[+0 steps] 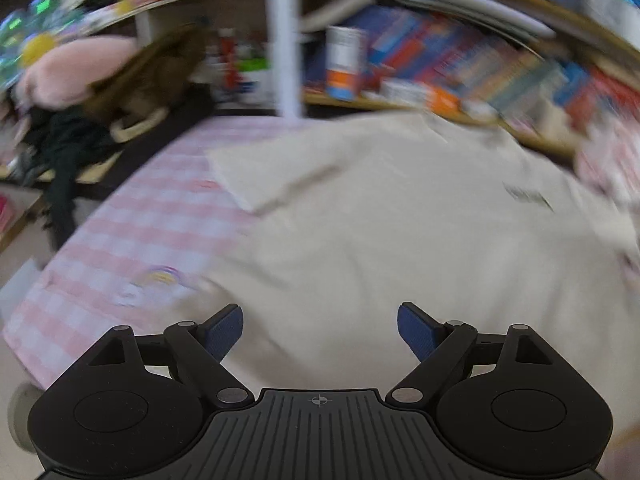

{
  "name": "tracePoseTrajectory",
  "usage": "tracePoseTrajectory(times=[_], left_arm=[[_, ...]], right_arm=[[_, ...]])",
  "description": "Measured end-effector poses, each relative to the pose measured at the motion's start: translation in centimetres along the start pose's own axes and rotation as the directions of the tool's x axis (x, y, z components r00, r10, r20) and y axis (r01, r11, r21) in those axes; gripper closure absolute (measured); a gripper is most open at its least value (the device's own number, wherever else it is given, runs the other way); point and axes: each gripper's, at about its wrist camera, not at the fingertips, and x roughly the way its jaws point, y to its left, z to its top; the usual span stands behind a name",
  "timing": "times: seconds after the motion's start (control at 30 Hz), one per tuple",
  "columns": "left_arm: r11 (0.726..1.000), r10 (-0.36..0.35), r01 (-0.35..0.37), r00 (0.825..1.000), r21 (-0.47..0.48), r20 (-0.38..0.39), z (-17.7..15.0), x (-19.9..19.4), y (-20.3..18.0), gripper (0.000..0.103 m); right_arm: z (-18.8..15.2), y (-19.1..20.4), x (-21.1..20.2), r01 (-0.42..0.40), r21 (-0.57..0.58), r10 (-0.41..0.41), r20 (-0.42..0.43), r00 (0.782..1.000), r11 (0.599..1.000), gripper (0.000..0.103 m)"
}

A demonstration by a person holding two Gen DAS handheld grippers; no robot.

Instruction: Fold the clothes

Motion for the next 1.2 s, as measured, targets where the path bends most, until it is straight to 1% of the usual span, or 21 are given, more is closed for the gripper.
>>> tracePoseTrajectory(times=[0.13, 0.17, 0.27, 0.3, 0.37, 0.43, 0.47, 0.53, 0.57, 0.6, 0.63, 0.67, 0.73, 0.77, 0.8, 0.83, 0.87, 0.97, 1.03, 1.13, 1.2], left_arm=[[0.992, 0.01, -0.01, 1.0, -0.122, -0.007, 2.8, 3.9, 3.6, 0.017], [0.989, -0.002, 0.001, 1.0, -0.147, -0.012, 3.5, 5.1, 4.4, 0.019], [0.975, -0.062, 0.054, 0.998, -0.215, -0.029, 5.1, 8.3, 6.3, 0.021], [0.965, -0.089, 0.075, 0.995, -0.252, -0.042, 5.5, 9.4, 6.9, 0.025], [0.936, -0.147, 0.116, 0.987, -0.334, -0.069, 6.4, 11.6, 8.1, 0.035], [0.897, -0.198, 0.14, 0.975, -0.418, -0.097, 6.8, 13.8, 9.1, 0.05], [0.879, -0.215, 0.142, 0.97, -0.456, -0.113, 6.9, 14.8, 9.5, 0.055], [0.849, -0.25, 0.171, 0.963, -0.5, -0.095, 7.4, 16.2, 10.2, 0.062], [0.836, -0.275, 0.191, 0.957, -0.515, -0.09, 7.7, 16.9, 10.4, 0.066], [0.827, -0.294, 0.2, 0.95, -0.526, -0.101, 7.9, 17.6, 10.6, 0.081], [0.825, -0.295, 0.198, 0.95, -0.53, -0.104, 8.1, 18.1, 10.8, 0.085], [0.83, -0.283, 0.19, 0.954, -0.524, -0.102, 8.5, 18.5, 11.0, 0.086], [0.859, -0.232, 0.16, 0.969, -0.487, -0.091, 9.4, 19.2, 11.6, 0.091], [0.875, -0.199, 0.141, 0.977, -0.463, -0.078, 9.9, 19.5, 12.0, 0.091], [0.887, -0.168, 0.122, 0.984, -0.445, -0.065, 10.5, 19.8, 12.5, 0.092], [0.898, -0.138, 0.103, 0.989, -0.428, -0.051, 11.1, 20.1, 13.1, 0.092], [0.903, -0.133, 0.103, 0.99, -0.418, -0.044, 11.7, 20.4, 13.7, 0.092], [0.928, -0.153, 0.128, 0.987, -0.351, -0.043, 12.7, 20.8, 14.2, 0.092], [0.947, -0.134, 0.119, 0.99, -0.297, -0.033, 13.0, 21.0, 14.4, 0.092], [0.943, -0.107, 0.09, 0.993, -0.321, -0.038, 12.9, 21.6, 15.0, 0.092], [0.941, -0.096, 0.077, 0.995, -0.329, -0.039, 12.8, 21.7, 15.3, 0.092]], right_arm=[[-4.0, 3.7, -4.9, -0.106, -0.02, 0.106, -0.009, 0.994, 0.994, 0.06], [-4.9, 4.8, -5.8, -0.123, -0.019, 0.122, -0.014, 0.992, 0.992, 0.06], [-7.4, 8.0, -8.5, -0.133, -0.02, 0.133, -0.029, 0.991, 0.991, 0.059], [-8.1, 8.9, -9.1, -0.126, -0.016, 0.125, -0.039, 0.991, 0.992, 0.059], [-9.4, 10.5, -10.0, -0.102, 0.017, 0.103, -0.071, 0.992, 0.995, 0.059], [-10.3, 11.8, -10.6, -0.085, 0.047, 0.09, -0.095, 0.991, 0.995, 0.059], [-10.7, 12.5, -10.8, -0.069, 0.06, 0.076, -0.109, 0.991, 0.996, 0.059], [-11.4, 13.6, -11.0, -0.029, 0.082, 0.04, -0.131, 0.991, 0.996, 0.059], [-11.7, 14.0, -11.2, -0.007, 0.092, 0.02, -0.139, 0.99, 0.996, 0.059], [-11.9, 14.5, -11.3, 0.015, 0.103, 0.0, -0.147, 0.989, 0.995, 0.059], [-12.2, 14.8, -11.4, 0.033, 0.118, -0.015, -0.152, 0.988, 0.993, 0.06], [-12.4, 15.0, -11.5, 0.048, 0.133, -0.027, -0.155, 0.988, 0.99, 0.062], [-12.7, 15.4, -11.6, 0.072, 0.162, -0.045, -0.162, 0.986, 0.984, 0.071], [-12.6, 15.5, -11.7, 0.076, 0.175, -0.047, -0.165, 0.985, 0.982, 0.082], [-12.6, 15.7, -11.7, 0.088, 0.179, -0.058, -0.171, 0.984, 0.98, 0.089], [-12.6, 16.0, -11.8, 0.102, 0.177, -0.071, -0.176, 0.982, 0.979, 0.09], [-12.6, 16.2, -11.8, 0.112, 0.174, -0.08, -0.181, 0.98, 0.978, 0.091], [-12.5, 16.6, -11.9, 0.137, 0.169, -0.103, -0.195, 0.975, 0.976, 0.092], [-12.5, 16.5, -11.8, 0.149, 0.173, -0.113, -0.202, 0.973, 0.974, 0.092], [-12.3, 16.4, -11.5, 0.165, 0.172, -0.127, -0.21, 0.969, 0.971, 0.091], [-12.2, 16.5, -11.4, 0.176, 0.162, -0.14, -0.215, 0.967, 0.971, 0.088]])
